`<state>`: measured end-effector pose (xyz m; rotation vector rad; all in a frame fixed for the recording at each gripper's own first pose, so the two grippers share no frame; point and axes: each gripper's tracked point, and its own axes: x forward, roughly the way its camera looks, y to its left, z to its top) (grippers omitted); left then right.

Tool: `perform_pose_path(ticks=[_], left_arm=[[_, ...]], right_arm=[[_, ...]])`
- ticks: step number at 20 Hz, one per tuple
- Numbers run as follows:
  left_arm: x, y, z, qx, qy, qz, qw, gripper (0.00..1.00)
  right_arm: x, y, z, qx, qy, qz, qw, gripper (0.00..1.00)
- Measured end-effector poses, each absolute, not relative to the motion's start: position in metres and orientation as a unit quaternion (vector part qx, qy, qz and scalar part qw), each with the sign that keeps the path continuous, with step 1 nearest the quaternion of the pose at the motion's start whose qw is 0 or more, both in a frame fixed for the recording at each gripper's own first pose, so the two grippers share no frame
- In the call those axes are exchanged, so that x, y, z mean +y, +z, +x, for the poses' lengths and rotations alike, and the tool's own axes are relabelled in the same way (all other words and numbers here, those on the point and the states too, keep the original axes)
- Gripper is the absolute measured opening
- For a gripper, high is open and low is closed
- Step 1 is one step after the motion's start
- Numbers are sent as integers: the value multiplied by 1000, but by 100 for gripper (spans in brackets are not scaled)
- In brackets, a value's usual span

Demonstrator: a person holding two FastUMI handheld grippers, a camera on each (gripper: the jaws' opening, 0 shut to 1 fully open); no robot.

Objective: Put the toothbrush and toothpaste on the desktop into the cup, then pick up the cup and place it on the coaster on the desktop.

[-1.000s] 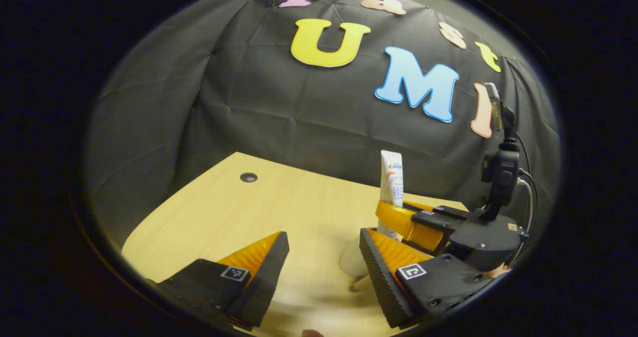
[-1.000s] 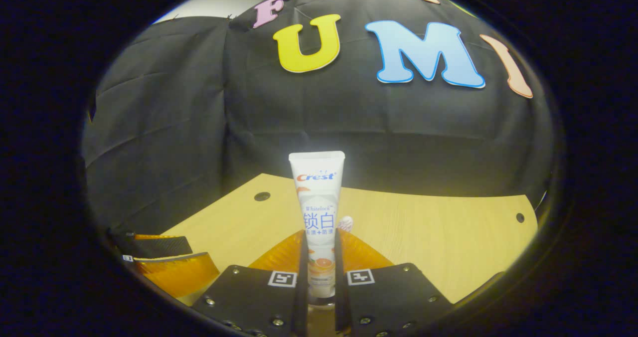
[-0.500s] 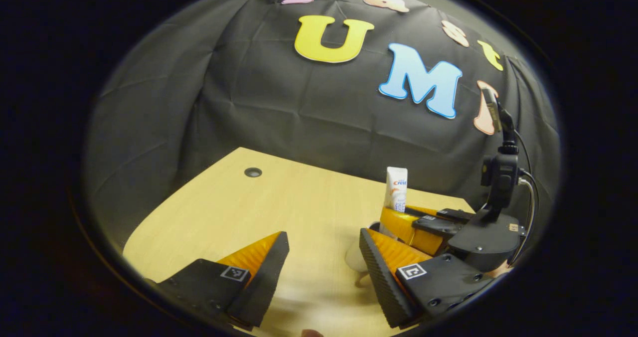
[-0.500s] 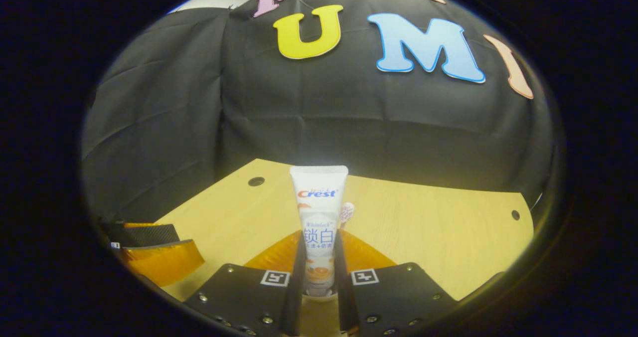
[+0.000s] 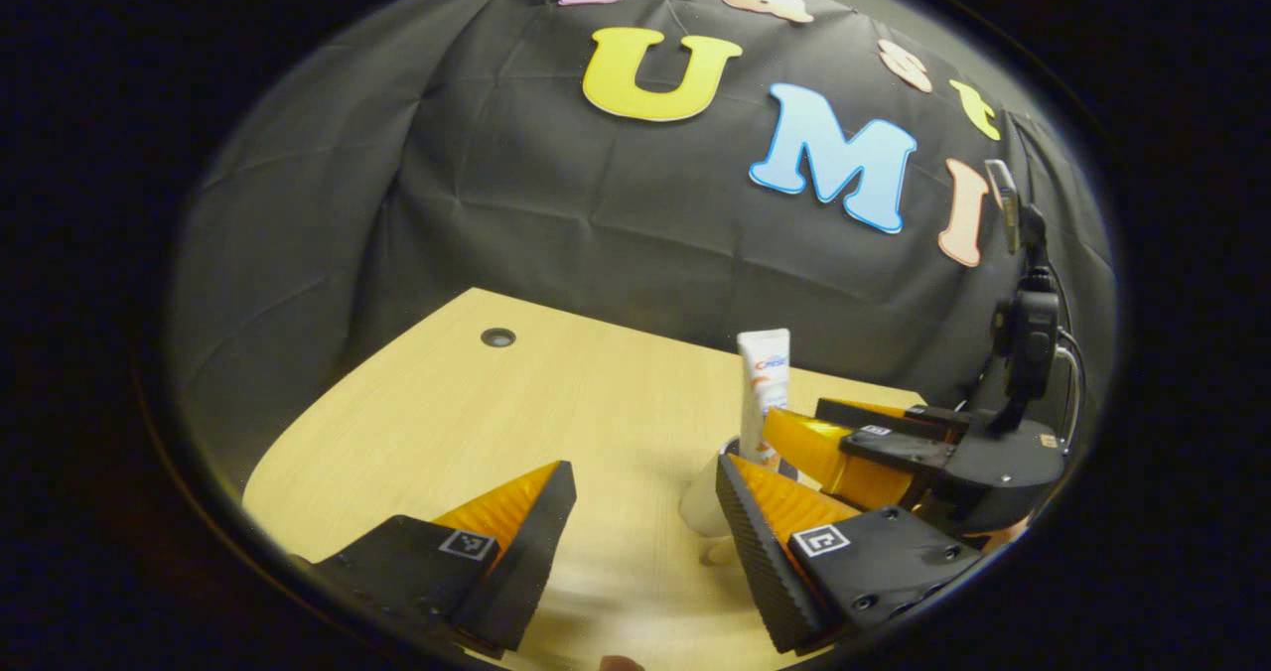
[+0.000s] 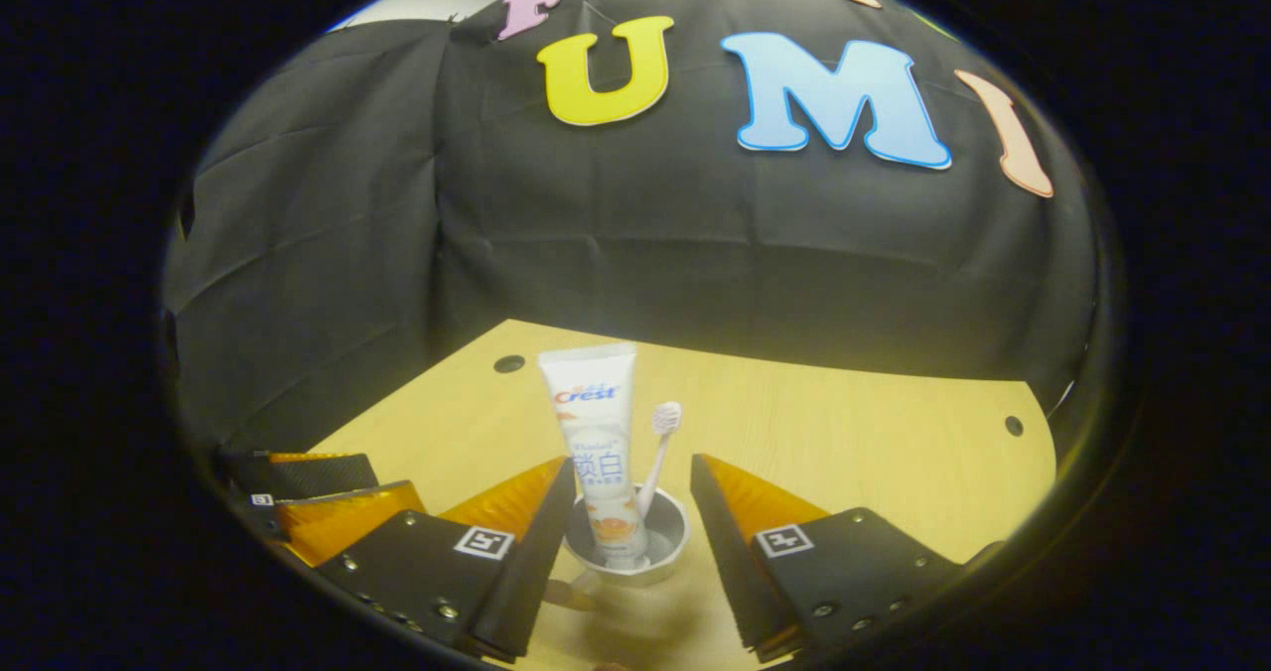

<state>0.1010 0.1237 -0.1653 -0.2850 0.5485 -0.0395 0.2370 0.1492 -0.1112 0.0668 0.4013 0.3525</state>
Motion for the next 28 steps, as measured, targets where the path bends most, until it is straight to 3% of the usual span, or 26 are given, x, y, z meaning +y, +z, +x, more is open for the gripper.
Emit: perform_pose_path(ticks=[3, 10, 21, 28], left_arm=[[112, -166, 101, 279, -32, -137, 950, 93], [75, -170, 100, 318, -80, -133, 935, 93], [18, -209, 114, 433, -130, -116, 884, 93], [5, -251, 116, 513, -132, -76, 845, 93]], right_arm=[[128, -93, 228, 183, 156, 42, 970, 81], [61, -67, 203, 168, 94, 53, 980, 81], [-12, -100, 148, 220, 14, 37, 975, 81], [-26, -106, 130, 238, 0, 42, 970, 81]])
